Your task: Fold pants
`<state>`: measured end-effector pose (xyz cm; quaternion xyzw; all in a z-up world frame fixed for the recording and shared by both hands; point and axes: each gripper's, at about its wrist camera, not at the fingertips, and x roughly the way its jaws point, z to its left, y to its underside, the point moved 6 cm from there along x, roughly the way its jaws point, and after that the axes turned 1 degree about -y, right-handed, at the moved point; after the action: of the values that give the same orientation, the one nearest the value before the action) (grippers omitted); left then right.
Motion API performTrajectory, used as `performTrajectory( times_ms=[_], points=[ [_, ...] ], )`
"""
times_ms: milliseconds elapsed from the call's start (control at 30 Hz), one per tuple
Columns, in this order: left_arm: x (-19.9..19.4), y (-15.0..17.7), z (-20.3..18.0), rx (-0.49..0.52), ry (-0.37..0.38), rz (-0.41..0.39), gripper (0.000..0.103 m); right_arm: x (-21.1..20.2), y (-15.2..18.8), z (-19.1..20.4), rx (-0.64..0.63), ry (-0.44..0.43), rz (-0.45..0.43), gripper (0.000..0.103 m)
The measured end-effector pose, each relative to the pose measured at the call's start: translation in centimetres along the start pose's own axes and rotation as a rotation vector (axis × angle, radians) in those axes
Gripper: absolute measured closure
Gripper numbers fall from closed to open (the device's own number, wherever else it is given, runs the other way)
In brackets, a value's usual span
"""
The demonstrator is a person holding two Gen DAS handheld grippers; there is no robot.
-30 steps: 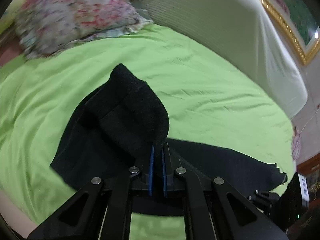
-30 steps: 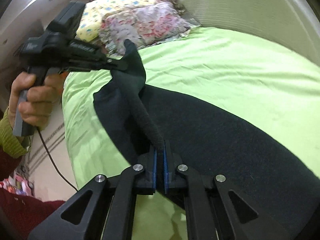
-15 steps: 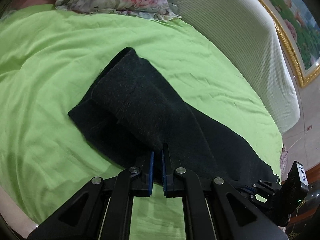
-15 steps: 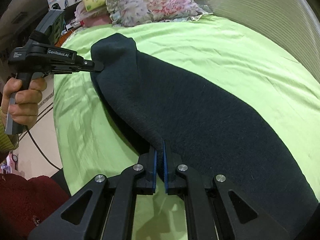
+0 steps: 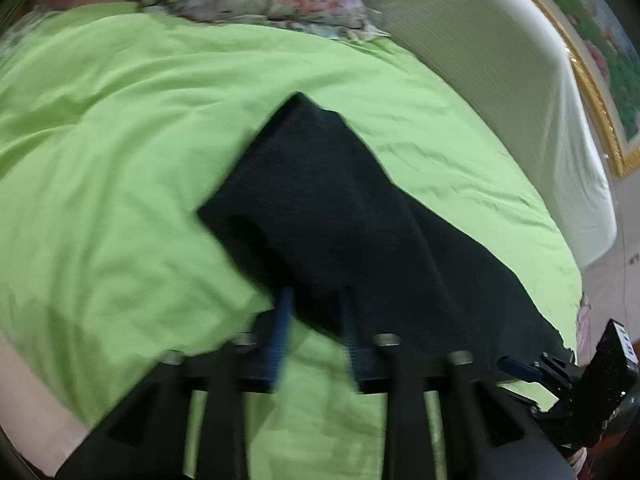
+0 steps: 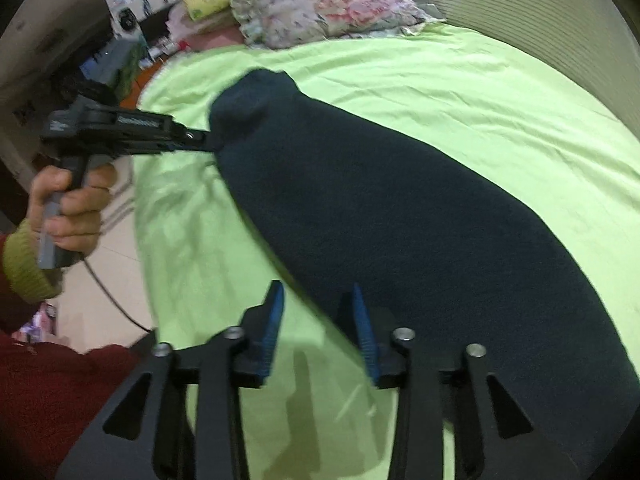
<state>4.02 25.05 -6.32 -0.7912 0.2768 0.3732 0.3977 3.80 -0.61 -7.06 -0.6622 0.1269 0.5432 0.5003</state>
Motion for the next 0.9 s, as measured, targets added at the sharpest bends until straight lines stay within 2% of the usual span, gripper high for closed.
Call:
performTrajectory(
  times_ms=[33,100,267,467,567,700,833,900],
  points=[
    [-0.5,-0.1,0.4,-0.011,0.001,-0.012,0.063,-0.4,-0.2,-0.3,0.022,-0.011,-0.016,0.058],
    [-0.9,-0.4,0.9,-0.030,-0.028,-0.009,0.038,-1.0,-0.7,-1.1,0.065,-0.017,-0.047,0.058],
    [0.1,-1.1,1.6,-0.067,-0.091,0.024,0.035,-3.0,-2.7,-5.5,0.201,0.027,-0.154,0.057],
    [2.3,-2.0,1.5,-0.101,-0.104,0.066,0.034,-3.4,-6.2,-11.5,0.354,0.070,-0.223,0.057],
    [2.6,-2.2,1.7,-0.100,-0.114,0.064,0.034,-1.6,-7.9,-13.3,0.369,0.084,-0.179,0.057],
    [2.7,-2.1,2.0,-0.095,-0.102,0.047,0.034,2.3,-8.8,-13.3,0.304,0.068,-0.060,0.057],
    [2.5,-1.6,2.3,-0.086,-0.082,0.031,0.036,5.7,-7.1,-11.1,0.180,0.054,0.087,0.057],
    [2.4,-1.4,2.4,-0.084,-0.072,0.021,0.036,6.0,-6.7,-10.5,0.139,0.054,0.099,0.058]
  ],
)
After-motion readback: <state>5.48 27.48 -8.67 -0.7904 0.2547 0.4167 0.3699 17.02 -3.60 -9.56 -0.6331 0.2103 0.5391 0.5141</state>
